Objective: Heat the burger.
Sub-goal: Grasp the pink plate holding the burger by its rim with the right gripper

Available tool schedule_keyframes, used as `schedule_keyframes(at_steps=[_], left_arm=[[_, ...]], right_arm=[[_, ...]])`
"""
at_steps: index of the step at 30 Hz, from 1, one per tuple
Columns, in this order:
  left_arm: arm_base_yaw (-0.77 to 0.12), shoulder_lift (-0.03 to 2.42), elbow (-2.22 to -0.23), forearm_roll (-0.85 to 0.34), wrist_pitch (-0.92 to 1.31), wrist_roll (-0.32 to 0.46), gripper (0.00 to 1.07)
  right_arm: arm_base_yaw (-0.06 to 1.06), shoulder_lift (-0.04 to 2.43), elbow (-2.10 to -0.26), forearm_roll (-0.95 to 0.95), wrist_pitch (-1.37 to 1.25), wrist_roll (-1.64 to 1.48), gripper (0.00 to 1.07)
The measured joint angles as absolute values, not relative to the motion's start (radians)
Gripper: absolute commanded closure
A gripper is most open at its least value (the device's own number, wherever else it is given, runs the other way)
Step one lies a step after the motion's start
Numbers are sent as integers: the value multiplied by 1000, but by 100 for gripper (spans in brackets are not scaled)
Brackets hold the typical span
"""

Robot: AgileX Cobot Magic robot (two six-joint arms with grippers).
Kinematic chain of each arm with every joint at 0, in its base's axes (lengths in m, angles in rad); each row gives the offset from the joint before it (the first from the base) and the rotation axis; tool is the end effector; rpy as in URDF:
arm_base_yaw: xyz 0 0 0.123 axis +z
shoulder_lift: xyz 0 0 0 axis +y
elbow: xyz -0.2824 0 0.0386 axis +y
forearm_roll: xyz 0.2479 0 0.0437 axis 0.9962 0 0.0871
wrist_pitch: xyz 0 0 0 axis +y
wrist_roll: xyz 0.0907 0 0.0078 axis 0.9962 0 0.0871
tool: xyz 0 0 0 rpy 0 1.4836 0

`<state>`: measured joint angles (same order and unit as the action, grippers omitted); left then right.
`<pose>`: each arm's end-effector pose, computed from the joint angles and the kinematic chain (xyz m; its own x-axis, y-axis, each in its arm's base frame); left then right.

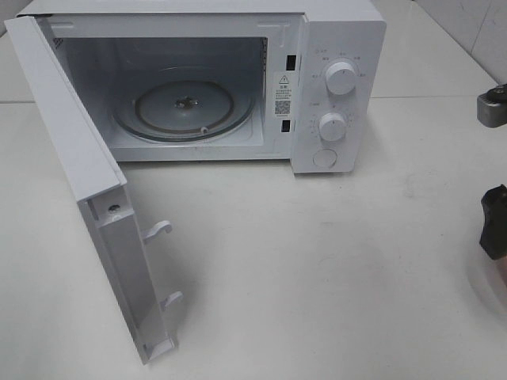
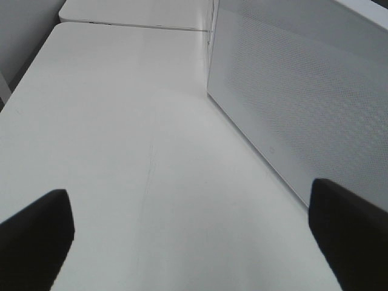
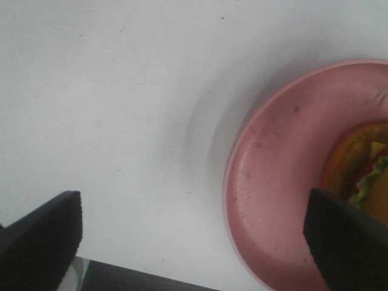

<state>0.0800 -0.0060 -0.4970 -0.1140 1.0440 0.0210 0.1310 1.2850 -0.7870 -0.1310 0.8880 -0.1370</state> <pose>-0.0043 -0.0093 0.2781 -0.4345 -0.0713 -0.8979 -0.0072 0.9971 -0.0757 0.2200 0.0197 0.2376 -0.9085 -0.3386 -0.2449 -0.3082 0.9387 -0.1547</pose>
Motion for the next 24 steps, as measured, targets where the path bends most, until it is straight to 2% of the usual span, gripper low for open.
schedule_keyframes(at_steps=[17,24], left_arm=[[80,-6,-497,-114,1044,21,6],[80,-6,-497,-114,1044,21,6]], right_arm=[[20,1453,-787,-167,818,-159,9],[7,1464,-785,-178,771,-155,11]])
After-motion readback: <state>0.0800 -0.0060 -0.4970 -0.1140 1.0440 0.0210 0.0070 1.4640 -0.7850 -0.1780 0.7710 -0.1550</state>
